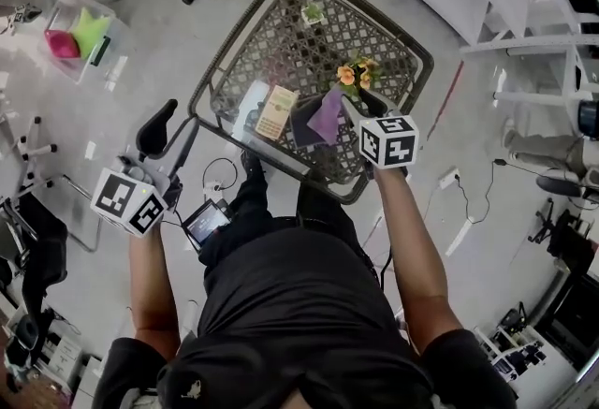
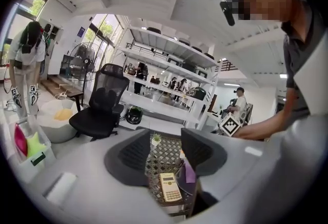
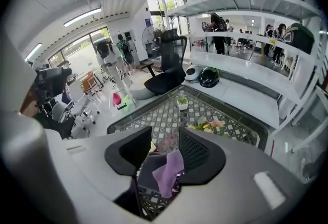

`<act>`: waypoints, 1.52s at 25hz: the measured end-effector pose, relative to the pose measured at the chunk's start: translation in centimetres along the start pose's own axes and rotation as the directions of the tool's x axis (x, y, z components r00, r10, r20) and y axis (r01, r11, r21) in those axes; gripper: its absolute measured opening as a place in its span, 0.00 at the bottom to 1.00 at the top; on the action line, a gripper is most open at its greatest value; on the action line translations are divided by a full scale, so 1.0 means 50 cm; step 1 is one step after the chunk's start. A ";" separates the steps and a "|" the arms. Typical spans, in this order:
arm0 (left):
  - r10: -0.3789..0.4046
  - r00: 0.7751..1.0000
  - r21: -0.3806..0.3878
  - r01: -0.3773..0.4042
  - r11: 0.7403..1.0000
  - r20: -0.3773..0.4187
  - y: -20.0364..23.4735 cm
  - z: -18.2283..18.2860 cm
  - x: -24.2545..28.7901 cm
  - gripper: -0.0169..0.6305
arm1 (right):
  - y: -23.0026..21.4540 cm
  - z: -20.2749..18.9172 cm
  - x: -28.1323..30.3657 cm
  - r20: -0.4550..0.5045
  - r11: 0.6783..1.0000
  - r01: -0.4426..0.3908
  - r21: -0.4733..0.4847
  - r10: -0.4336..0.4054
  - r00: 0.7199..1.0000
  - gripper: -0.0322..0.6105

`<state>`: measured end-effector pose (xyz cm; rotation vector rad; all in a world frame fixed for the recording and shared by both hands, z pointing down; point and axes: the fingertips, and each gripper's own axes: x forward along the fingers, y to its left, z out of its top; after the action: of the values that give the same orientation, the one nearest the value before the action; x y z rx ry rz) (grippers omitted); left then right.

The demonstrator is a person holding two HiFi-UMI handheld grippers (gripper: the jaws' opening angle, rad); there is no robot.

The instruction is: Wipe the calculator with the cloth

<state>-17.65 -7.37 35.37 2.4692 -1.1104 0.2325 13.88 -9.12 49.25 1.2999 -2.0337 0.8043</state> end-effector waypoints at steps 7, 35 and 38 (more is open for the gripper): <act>0.030 0.999 -0.028 -0.030 0.999 -0.025 0.028 -0.037 0.003 0.36 | -0.020 -0.066 0.089 -0.086 1.000 -0.006 0.020 0.007 0.996 0.28; 0.070 0.994 -0.092 -0.077 0.993 -0.083 0.081 -0.130 -0.009 0.36 | -0.043 -0.334 0.311 -0.454 0.996 -0.024 -0.089 -0.019 0.891 0.38; 0.068 0.994 -0.094 -0.076 0.993 -0.081 0.076 -0.132 -0.004 0.36 | -0.048 -0.332 0.307 -0.459 0.996 -0.021 -0.086 -0.021 0.888 0.22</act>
<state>-20.48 -6.60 42.41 2.3176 -1.1519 0.2863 13.32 -6.20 71.79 0.9470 -1.6658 0.9110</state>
